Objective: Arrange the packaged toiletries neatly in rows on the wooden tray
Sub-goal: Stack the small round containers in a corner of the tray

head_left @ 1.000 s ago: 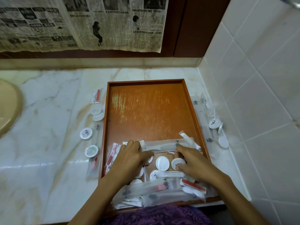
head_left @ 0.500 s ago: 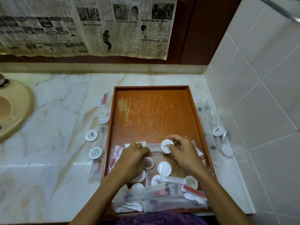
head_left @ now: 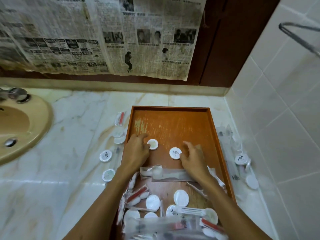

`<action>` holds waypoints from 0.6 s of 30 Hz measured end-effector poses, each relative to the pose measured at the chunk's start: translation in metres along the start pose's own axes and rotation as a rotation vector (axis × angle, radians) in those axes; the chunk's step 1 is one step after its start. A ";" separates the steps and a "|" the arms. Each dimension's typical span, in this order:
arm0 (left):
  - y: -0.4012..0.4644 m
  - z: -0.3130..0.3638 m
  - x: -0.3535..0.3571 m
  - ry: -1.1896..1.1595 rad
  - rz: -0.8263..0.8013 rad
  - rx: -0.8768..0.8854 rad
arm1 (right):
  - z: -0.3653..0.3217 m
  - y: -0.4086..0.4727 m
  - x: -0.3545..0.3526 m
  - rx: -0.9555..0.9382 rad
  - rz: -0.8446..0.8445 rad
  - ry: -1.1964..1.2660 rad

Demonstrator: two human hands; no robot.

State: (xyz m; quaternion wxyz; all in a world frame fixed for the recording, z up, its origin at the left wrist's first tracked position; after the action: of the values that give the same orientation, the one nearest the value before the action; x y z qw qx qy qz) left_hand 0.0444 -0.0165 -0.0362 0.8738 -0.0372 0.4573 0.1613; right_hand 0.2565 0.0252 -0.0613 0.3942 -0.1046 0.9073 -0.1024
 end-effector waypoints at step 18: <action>0.057 -0.008 0.015 0.185 -0.022 -0.048 | -0.045 0.073 0.029 -0.285 0.046 -0.265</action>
State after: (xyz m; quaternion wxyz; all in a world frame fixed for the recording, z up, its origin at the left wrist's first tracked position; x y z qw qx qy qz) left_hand 0.0280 0.0391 -0.0479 0.8282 -0.0780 0.5318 0.1587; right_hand 0.1959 0.0923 -0.0712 0.4934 -0.1511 0.8551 0.0509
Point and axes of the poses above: each hand's wrist, its own y-axis towards the middle knuckle, its own x-axis out of the palm, z = x × y, the point moved 6 cm from there along y, towards the middle knuckle, and after that the axes turned 6 degrees about x, right-handed, at the moved point
